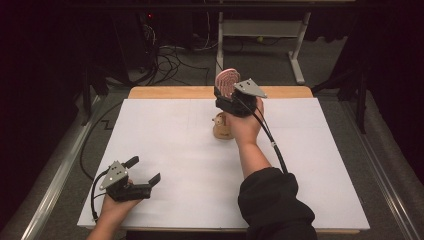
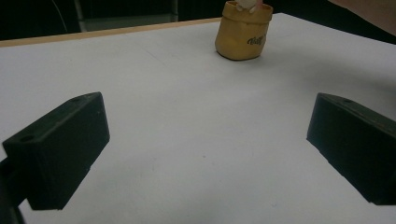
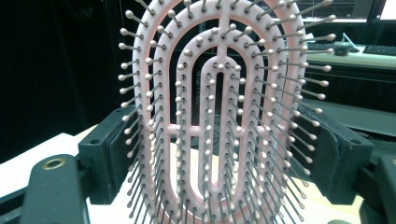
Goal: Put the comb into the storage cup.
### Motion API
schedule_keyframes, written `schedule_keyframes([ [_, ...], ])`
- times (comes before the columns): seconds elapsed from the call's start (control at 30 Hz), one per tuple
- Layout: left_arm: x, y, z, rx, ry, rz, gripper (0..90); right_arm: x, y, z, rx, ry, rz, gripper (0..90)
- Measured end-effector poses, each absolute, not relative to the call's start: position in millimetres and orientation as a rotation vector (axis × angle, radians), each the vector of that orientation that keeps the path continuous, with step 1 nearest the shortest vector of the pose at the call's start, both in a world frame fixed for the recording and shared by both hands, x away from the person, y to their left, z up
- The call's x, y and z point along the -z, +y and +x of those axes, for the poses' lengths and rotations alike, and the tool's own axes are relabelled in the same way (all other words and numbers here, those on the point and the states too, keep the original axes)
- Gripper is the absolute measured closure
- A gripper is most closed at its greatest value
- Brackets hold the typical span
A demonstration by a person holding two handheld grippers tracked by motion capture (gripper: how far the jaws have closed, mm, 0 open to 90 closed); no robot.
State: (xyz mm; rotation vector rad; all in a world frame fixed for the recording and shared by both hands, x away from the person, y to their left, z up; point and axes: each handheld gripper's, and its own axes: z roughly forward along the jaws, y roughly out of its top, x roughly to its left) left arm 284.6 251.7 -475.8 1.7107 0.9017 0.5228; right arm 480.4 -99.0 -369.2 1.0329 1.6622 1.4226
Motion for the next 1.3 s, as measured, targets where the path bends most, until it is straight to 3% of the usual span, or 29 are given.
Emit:
schedule_keyframes([
  [1.3, 476.2, 250.1, 283.6, -0.518, 0.894, 1.733, 0.0, 394.2, -106.2, 483.5, -1.449, 1.665, 1.105, 20.1],
])
